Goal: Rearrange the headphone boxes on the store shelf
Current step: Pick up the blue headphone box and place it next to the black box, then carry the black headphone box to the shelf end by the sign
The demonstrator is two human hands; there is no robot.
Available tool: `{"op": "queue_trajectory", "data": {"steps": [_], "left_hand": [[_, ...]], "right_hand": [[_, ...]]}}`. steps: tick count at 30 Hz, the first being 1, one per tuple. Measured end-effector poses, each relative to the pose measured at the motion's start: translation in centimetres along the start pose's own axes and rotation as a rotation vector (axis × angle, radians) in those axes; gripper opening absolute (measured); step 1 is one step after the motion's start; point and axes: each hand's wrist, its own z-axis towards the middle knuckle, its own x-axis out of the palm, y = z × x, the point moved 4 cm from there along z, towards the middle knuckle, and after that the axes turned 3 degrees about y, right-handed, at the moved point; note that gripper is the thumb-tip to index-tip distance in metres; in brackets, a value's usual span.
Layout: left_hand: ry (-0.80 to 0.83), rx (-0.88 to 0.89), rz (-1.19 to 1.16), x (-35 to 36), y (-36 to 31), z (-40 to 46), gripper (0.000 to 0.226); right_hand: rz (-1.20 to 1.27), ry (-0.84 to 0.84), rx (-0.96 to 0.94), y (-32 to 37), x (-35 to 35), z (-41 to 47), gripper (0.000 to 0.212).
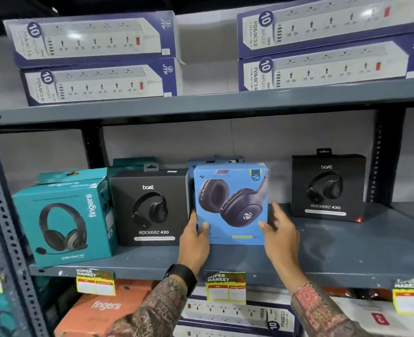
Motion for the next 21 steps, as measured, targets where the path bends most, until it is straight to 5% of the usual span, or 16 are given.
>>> {"op": "queue_trajectory", "data": {"steps": [4, 9, 14, 21], "left_hand": [[-0.09, 0.008, 0.026, -3.8, 0.2, -2.8, 0.048], [-0.484, 0.156, 0.098, -11.6, -0.4, -4.7, 0.031], [-0.562, 0.11, 0.227, -14.4, -0.3, -3.1, 0.057], [-0.47, 0.036, 0.26, -15.3, 0.9, -0.3, 0.07]], "right_hand": [[0.003, -0.207, -0.164, 1.9, 0.3, -2.3, 0.042], [0.086, -0.027, -0.269, 5.2, 5.2, -5.4, 0.024], [0.078, 0.298, -0.197, 7.2, 11.8, -7.1, 0.046], [-0.031, 0.417, -0.065, 7.5, 15.6, -7.3, 0.068]]}}
